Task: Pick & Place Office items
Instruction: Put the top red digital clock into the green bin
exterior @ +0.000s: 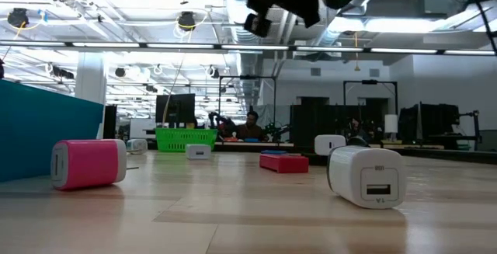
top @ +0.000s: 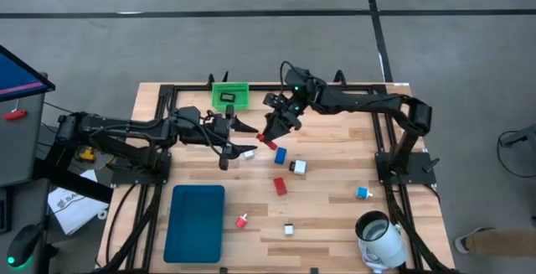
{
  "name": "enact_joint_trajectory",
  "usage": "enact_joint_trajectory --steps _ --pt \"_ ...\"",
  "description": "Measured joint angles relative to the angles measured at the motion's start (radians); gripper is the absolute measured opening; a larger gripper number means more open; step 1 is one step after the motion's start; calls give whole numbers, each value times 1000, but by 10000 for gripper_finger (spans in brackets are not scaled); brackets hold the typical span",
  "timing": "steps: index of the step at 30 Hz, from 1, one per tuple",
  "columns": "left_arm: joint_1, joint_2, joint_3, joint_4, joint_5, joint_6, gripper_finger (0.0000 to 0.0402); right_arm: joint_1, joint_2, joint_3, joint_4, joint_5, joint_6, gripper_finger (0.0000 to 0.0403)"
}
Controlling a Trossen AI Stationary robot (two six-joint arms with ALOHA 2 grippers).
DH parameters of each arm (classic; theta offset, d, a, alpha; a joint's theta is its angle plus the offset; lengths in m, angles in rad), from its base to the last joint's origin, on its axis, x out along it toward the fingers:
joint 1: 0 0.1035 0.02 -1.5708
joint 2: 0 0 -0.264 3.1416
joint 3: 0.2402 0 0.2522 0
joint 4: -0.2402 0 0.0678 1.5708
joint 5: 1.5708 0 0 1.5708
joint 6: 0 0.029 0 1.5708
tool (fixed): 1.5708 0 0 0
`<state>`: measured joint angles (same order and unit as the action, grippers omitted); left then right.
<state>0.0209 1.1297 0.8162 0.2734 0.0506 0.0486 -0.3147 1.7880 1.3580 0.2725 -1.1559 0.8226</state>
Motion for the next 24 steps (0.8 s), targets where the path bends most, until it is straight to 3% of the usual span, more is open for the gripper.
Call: enact_joint_trajectory --steps 4,11,21,24 --pt "11 0 0 -8 1 0 222 12 70 37 128 -26 110 153" --pt "13 0 0 -18 21 -7 202 17 118 125 151 -52 148 155" --pt "13 -3 0 -21 63 -9 61 9 116 128 143 -64 154 153" --pt "13 -8 0 -23 72 -10 59 9 115 128 143 -60 154 157"
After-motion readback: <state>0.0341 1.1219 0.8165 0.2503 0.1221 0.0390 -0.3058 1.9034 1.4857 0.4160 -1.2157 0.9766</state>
